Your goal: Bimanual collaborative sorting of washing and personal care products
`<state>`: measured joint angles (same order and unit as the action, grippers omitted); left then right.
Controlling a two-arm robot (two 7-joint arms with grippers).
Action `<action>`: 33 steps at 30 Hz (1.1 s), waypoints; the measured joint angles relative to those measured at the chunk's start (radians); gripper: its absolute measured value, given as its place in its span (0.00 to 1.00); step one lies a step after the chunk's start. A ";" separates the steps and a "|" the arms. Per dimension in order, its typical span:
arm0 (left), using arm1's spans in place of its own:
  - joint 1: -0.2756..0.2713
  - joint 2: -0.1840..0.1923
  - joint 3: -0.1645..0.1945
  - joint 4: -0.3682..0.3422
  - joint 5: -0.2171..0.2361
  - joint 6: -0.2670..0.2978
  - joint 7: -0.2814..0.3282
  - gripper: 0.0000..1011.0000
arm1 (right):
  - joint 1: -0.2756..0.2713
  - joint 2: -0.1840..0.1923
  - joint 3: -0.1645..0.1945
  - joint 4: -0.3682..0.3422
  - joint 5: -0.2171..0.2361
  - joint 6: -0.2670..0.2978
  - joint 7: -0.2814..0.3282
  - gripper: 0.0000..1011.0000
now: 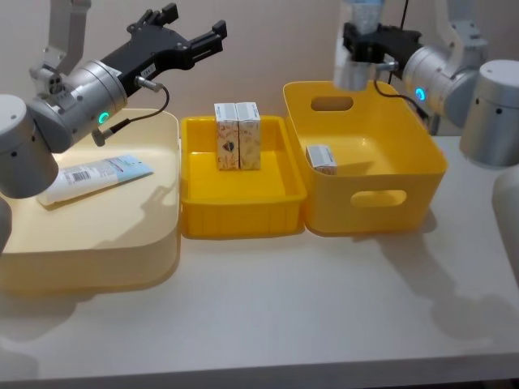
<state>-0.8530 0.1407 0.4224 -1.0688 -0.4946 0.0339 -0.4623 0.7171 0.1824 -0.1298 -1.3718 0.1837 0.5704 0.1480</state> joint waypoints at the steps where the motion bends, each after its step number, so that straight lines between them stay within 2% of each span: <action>1: 0.000 0.000 0.000 0.000 0.000 0.000 0.000 0.99 | 0.002 0.001 0.003 0.003 -0.003 0.002 -0.006 0.41; 7: 0.000 0.000 0.000 0.000 0.000 0.000 0.000 0.99 | 0.010 0.007 0.015 0.015 -0.020 0.013 -0.038 0.58; 9: 0.000 0.000 0.000 0.000 0.000 0.000 0.000 0.99 | 0.013 0.008 0.019 0.018 -0.024 0.016 -0.046 0.61; 13: 0.000 0.000 0.000 0.000 0.000 0.000 0.000 0.99 | 0.016 0.011 0.024 0.022 -0.030 0.020 -0.058 0.77; 15: 0.000 0.000 0.000 0.000 0.000 0.000 0.000 0.99 | 0.017 0.012 0.026 0.025 -0.034 0.022 -0.062 0.80; 19: 0.000 0.000 0.000 0.000 0.000 0.000 0.000 0.99 | 0.019 0.013 0.029 0.027 -0.037 0.024 -0.069 0.94; 23: 0.000 0.000 0.000 0.000 0.000 0.000 0.000 0.99 | 0.020 0.014 0.031 0.029 -0.039 0.027 -0.075 0.99; 33: 0.000 0.000 0.000 0.000 0.000 0.000 0.000 0.99 | 0.022 0.015 0.034 0.032 -0.043 0.029 -0.082 0.99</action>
<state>-0.8530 0.1406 0.4224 -1.0689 -0.4947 0.0339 -0.4622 0.7391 0.1974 -0.0959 -1.3396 0.1406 0.5997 0.0660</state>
